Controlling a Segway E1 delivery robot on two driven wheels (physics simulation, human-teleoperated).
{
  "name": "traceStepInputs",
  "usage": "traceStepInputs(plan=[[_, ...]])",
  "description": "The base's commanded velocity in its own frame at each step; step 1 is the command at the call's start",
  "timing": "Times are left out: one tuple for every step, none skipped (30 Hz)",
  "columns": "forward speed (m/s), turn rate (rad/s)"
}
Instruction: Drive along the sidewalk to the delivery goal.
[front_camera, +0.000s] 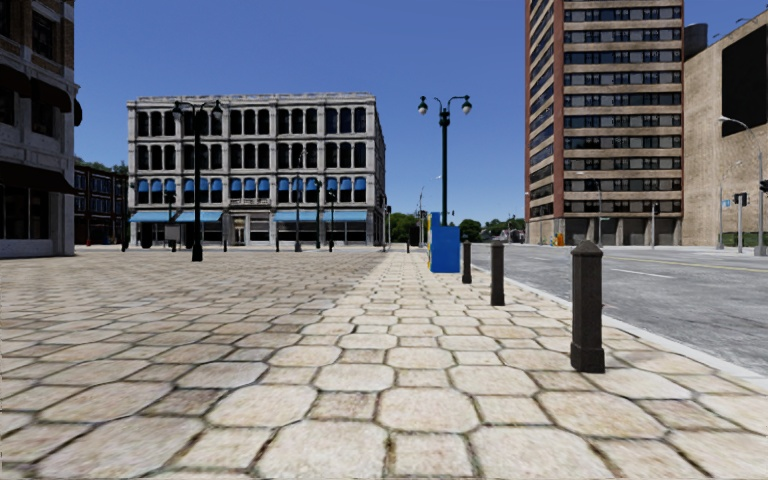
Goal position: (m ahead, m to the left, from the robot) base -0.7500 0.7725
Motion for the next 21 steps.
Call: traceStepInputs(plan=[[0.00,0.00],[0.00,0.00],[0.00,0.00],[0.00,0.00],[0.00,0.00],[0.00,0.00],[0.00,0.00],[0.00,0.00],[0.00,0.00],[0.00,0.00],[0.00,0.00],[0.00,0.00],[0.00,0.00],[0.00,0.00],[0.00,0.00],[0.00,0.00],[0.00,0.00],[0.00,0.00],[0.00,0.00],[0.00,0.00],[0.00,0.00]])
